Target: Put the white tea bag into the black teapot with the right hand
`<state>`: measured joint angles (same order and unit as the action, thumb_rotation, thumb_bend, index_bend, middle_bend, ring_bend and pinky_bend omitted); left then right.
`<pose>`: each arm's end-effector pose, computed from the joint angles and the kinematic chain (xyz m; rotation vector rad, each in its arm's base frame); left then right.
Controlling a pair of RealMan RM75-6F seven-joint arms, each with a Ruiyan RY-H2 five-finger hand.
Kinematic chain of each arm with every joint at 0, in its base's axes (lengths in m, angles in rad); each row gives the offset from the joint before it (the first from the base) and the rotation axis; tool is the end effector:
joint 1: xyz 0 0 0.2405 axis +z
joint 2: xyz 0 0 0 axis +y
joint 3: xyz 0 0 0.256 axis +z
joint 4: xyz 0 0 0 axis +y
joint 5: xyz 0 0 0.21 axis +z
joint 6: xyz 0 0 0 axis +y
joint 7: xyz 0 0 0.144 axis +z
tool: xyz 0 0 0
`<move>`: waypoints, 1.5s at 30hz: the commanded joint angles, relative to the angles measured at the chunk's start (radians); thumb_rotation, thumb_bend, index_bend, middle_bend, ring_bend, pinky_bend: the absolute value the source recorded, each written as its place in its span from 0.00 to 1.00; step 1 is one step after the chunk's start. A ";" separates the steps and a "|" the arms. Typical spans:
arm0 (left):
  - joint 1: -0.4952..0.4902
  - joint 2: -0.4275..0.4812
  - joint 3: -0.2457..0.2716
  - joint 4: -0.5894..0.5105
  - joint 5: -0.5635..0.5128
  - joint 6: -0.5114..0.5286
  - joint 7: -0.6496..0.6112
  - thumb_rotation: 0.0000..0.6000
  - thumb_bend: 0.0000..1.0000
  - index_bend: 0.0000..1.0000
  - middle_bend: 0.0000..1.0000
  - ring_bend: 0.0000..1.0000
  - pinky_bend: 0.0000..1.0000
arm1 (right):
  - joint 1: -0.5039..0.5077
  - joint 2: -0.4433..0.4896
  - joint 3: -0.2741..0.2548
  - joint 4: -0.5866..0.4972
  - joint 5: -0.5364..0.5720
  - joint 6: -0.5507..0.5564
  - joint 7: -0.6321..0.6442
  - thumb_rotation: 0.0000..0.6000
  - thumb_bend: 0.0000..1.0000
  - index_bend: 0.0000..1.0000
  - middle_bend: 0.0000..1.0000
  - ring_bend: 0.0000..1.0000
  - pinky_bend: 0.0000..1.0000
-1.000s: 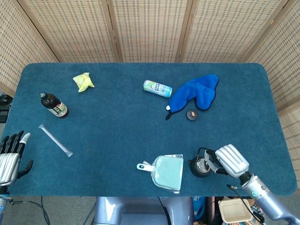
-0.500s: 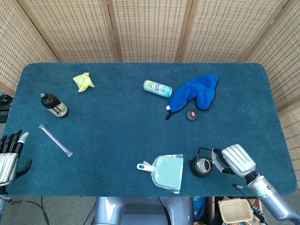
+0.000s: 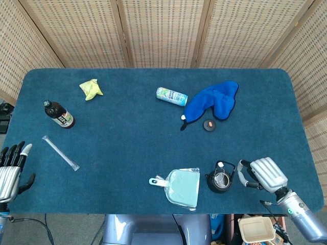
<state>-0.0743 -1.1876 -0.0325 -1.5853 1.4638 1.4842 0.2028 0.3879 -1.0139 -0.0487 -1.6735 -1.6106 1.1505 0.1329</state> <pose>-0.3181 0.1739 0.1386 -1.4141 -0.8184 -0.7456 -0.2642 -0.2357 0.1268 1.8597 -1.0179 0.8737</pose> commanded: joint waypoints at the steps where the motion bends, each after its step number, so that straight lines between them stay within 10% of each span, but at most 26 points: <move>1: 0.000 0.001 0.000 0.000 0.000 0.001 0.000 1.00 0.38 0.00 0.00 0.00 0.00 | 0.001 0.000 0.004 -0.005 -0.003 0.003 0.005 0.17 0.71 0.39 0.96 1.00 1.00; 18: 0.001 0.019 -0.005 -0.026 0.009 0.017 0.024 1.00 0.38 0.00 0.00 0.00 0.00 | 0.141 0.025 -0.004 -0.093 -0.123 -0.147 0.080 0.00 1.00 0.36 1.00 1.00 1.00; 45: -0.003 0.025 -0.001 -0.044 0.015 0.009 0.039 1.00 0.38 0.00 0.00 0.00 0.00 | 0.162 -0.046 -0.029 -0.078 0.033 -0.298 -0.194 0.00 1.00 0.36 1.00 1.00 1.00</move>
<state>-0.0770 -1.1625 -0.0335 -1.6295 1.4787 1.4933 0.2417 0.5541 -1.0573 -0.0740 -1.7543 -1.5842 0.8520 -0.0573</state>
